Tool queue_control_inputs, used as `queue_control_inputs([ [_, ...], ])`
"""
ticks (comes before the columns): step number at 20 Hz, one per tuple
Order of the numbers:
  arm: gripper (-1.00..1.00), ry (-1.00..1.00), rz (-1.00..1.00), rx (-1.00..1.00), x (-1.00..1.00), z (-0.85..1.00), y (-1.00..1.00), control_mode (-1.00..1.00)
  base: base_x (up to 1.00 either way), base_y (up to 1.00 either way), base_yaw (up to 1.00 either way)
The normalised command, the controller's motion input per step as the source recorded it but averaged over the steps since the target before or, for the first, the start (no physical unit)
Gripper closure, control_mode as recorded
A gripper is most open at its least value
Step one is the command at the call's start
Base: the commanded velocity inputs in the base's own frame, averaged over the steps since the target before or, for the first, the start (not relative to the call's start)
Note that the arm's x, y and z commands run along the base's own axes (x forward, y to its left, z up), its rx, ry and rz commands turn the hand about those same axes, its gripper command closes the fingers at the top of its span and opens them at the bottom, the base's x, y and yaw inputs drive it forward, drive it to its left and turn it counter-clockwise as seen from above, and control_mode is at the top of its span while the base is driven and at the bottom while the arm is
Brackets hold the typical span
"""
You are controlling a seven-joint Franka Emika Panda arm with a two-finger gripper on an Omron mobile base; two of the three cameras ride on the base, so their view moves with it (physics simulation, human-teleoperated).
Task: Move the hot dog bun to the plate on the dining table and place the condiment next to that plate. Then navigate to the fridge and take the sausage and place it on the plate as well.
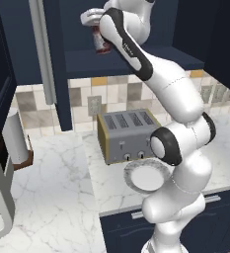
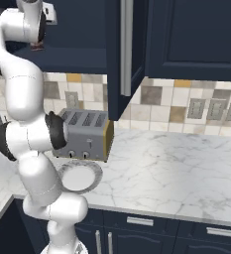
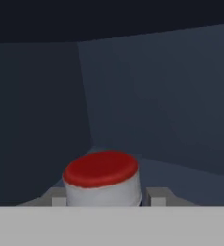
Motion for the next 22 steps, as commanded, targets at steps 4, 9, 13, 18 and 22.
queue_control_inputs([
  [4,1.00,-0.13,0.00,0.09,-1.00,-0.24,-0.65,-1.00,0.00,0.00,0.00],
  [9,1.00,-0.15,0.00,0.09,-1.00,-0.56,-0.68,-1.00,0.00,0.00,0.00],
  [13,1.00,-0.11,0.00,0.04,-1.00,-0.41,-0.63,-1.00,0.00,0.00,0.00],
  [18,1.00,-0.02,0.00,0.00,-1.00,-0.48,-0.45,-1.00,0.00,0.00,0.00],
  [22,1.00,0.02,0.00,-0.02,-0.82,-0.67,-0.18,-1.00,0.00,0.00,0.00],
])
